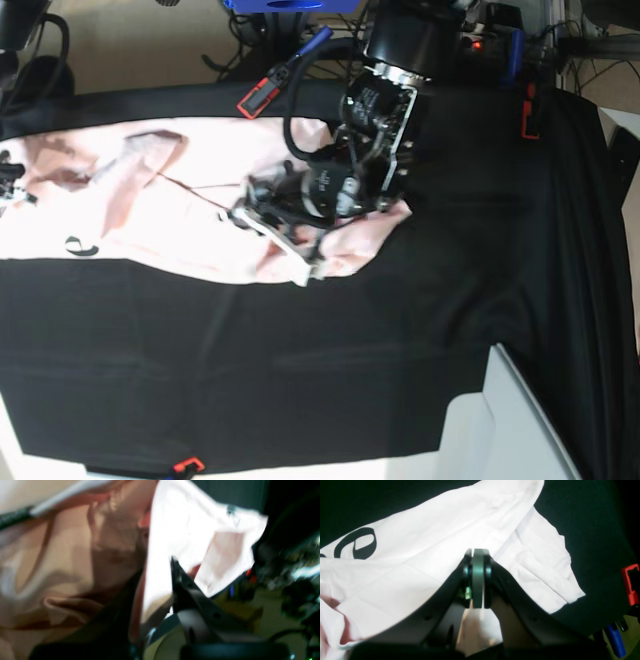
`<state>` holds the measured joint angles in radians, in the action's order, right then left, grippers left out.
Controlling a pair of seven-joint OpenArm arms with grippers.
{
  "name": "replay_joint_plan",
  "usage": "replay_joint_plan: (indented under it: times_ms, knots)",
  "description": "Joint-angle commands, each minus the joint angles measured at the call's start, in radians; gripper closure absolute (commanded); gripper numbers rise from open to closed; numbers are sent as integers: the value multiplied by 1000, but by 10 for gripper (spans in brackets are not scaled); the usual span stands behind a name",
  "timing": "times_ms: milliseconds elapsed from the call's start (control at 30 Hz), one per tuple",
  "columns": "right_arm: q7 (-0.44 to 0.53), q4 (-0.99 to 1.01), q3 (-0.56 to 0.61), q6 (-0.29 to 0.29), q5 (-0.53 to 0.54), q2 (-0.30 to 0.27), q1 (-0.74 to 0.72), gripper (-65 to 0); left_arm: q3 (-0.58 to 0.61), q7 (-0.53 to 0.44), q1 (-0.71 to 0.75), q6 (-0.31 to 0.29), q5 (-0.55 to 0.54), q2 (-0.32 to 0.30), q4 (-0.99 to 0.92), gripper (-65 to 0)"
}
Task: Fold the T-shirt properly
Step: 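Lift the corner with the left gripper and fold it toward the right gripper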
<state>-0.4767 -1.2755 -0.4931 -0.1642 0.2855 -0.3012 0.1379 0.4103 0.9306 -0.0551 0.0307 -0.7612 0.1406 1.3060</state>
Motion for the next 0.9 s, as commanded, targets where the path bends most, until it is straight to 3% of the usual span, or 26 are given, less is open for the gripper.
replay_joint_plan:
  times_ms: [0,167,467,633,867]
  knots:
    - [25,-16,-9,1,5,-22,-13,0,39,-2,-39,-8,-25,17,4,0]
    - [25,-16,-9,1,5,-22,-14,0,183,-3,-142,-8,-28,17,-47,0]
    - [25,-16,-9,1,5,-22,-21,0,221,-3,-242,-8,-28,17,-184,0]
    - [25,-14,-8,1,5,-22,-30,0,368,-3,-285,-8,-28,17,-188,0]
    - [25,-14,-8,1,5,-22,-31,0,453,-3,-340,-8,-30,17,-179,0]
